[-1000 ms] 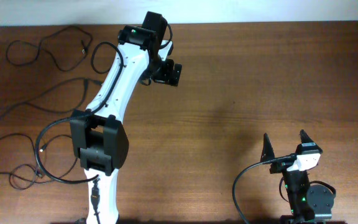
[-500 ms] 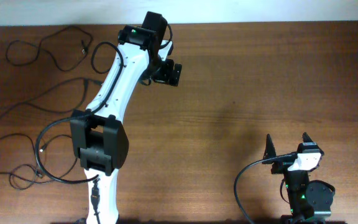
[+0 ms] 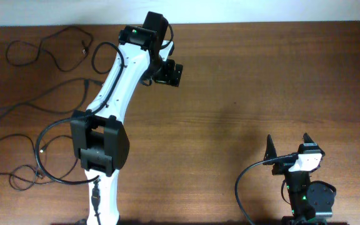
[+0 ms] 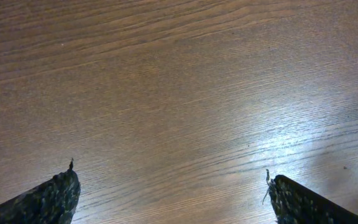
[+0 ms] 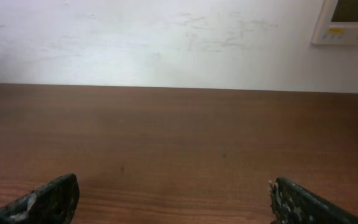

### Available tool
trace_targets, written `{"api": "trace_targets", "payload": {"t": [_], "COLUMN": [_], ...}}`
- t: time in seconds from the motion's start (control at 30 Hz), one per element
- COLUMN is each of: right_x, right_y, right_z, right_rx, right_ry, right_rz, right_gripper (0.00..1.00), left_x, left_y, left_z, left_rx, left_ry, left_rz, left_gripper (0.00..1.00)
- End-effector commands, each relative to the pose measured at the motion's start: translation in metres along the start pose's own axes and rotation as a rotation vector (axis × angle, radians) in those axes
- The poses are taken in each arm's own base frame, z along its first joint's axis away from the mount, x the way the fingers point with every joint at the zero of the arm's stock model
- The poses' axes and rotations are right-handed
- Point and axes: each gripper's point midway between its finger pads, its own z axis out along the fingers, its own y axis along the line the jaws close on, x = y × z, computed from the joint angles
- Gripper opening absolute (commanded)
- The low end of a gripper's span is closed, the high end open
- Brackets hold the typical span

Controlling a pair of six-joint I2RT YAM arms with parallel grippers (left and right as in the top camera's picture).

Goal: Untangle cables

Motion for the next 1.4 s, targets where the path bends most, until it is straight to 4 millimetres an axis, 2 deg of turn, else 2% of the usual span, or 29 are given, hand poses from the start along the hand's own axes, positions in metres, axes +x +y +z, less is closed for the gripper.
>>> {"api": "trace_targets", "payload": {"t": [0.0,1.2,1.37], "right_x": [0.0026,0.0015,0.0015], "right_y": [-0.0002,0.0005,0.0005], "right_z": [-0.0003,-0.0003,-0.0003], "right_rx": [0.003,0.000,0.000], "right_ry": [0.005,0.000,0.000], "right_rz": [0.000,0.000,0.000], "right_gripper": [0.99,0.98,0.99], "left_x": [-0.0076,-0.0077,-0.0003], "left_y": [-0.0012,0.0001,0.0000], "left_z": [-0.0237,-0.0238,-0.0234], "left_rx": [-0.003,-0.004,-0.006], "left_ry": [-0.061,-0.061,-0.031], "left_rz": [0.003,0.001,-0.001], "left_gripper": [0.99,0.99,0.99]}}
